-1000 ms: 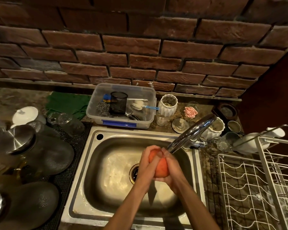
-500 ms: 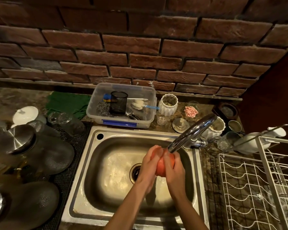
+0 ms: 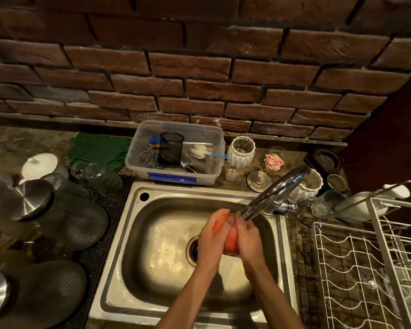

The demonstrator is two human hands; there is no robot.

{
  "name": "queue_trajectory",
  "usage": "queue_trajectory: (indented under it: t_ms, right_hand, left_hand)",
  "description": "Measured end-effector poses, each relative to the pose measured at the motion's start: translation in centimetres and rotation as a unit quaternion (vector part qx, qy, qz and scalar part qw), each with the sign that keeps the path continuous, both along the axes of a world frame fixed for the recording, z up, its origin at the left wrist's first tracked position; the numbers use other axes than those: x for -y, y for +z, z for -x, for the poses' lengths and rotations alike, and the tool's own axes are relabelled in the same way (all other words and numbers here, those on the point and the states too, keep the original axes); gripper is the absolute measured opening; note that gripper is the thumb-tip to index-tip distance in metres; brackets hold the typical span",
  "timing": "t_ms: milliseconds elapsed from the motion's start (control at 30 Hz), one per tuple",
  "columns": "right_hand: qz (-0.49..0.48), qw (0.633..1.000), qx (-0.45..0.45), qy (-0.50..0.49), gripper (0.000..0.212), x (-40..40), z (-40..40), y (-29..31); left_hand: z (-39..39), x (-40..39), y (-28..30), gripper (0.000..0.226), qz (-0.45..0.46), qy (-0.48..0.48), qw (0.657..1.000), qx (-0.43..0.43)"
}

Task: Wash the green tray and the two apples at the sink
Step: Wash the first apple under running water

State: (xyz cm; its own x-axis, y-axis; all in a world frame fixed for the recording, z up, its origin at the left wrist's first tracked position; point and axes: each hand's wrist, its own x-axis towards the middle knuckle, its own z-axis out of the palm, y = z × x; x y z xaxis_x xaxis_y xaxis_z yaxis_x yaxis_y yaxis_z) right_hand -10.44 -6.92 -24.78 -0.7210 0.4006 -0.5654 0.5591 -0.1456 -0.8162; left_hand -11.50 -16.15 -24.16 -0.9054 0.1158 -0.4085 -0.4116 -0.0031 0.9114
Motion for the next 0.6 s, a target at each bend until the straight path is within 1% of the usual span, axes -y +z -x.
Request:
queue_trajectory:
  t_ms: [33,67,100,133,167,200,267,333,367,433,500,567,600]
  right_hand:
    - [-0.09,0.995,-0.034,0.041,0.031,0.1,-0.5,0.0]
    - [-0.171,0.978,-0.071,0.099,0.035,0.1,-1.1,-0.2]
    - [-0.227,0.956,-0.105,0.152,0.031,0.1,-1.7,-0.5]
    - [-0.241,0.944,-0.135,0.181,0.025,0.3,-2.4,-0.8]
    - [-0.242,0.937,-0.158,0.196,0.027,0.4,-3.0,-1.2]
    - [-0.249,0.931,-0.178,0.199,0.034,0.2,-3.6,-1.6]
    - [-0.297,0.912,-0.196,0.203,0.048,-0.5,-4.2,-2.1]
    - [-0.32,0.907,-0.197,0.191,0.05,-0.8,-4.2,-2.5]
    - [-0.314,0.913,-0.199,0.167,0.046,-0.7,-4.0,-2.5]
    - [-0.277,0.94,-0.178,0.089,0.039,-0.2,-3.2,-2.0]
    - [-0.21,0.971,-0.115,0.024,0.037,0.0,-2.2,-1.5]
    - [-0.107,0.993,-0.054,-0.01,0.022,-0.1,-1.3,-1.2]
    - [-0.02,0.999,-0.03,-0.032,0.015,-0.2,-1.0,-1.1]
  left_hand:
    - [-0.1,-0.2,-0.1,0.022,0.01,0.006,1.0,0.017]
    - [-0.2,-0.3,-0.1,0.023,0.008,0.016,0.999,0.044]
    - [-0.2,-0.3,-0.1,0.028,-0.001,0.026,0.997,0.077]
    - [-0.1,-0.2,-0.2,0.035,-0.016,0.029,0.993,0.111]
    - [0.0,0.0,-0.3,0.039,-0.045,0.025,0.988,0.144]
    - [0.1,0.2,-0.2,0.042,-0.085,0.022,0.98,0.179]
    - [0.3,0.6,0.1,0.042,-0.16,0.008,0.957,0.243]
    - [0.3,0.5,0.2,0.041,-0.192,-0.004,0.945,0.265]
    - [0.2,0.3,0.2,0.039,-0.187,-0.006,0.948,0.258]
    - [0.1,-0.2,0.3,0.032,-0.143,0.003,0.964,0.225]
    - [-0.3,-0.5,0.0,0.022,-0.089,0.001,0.984,0.157]
    - [-0.5,-0.5,0.0,0.016,-0.034,-0.034,0.996,0.075]
    - [-0.5,-0.4,-0.1,0.015,-0.003,-0.052,0.998,0.036]
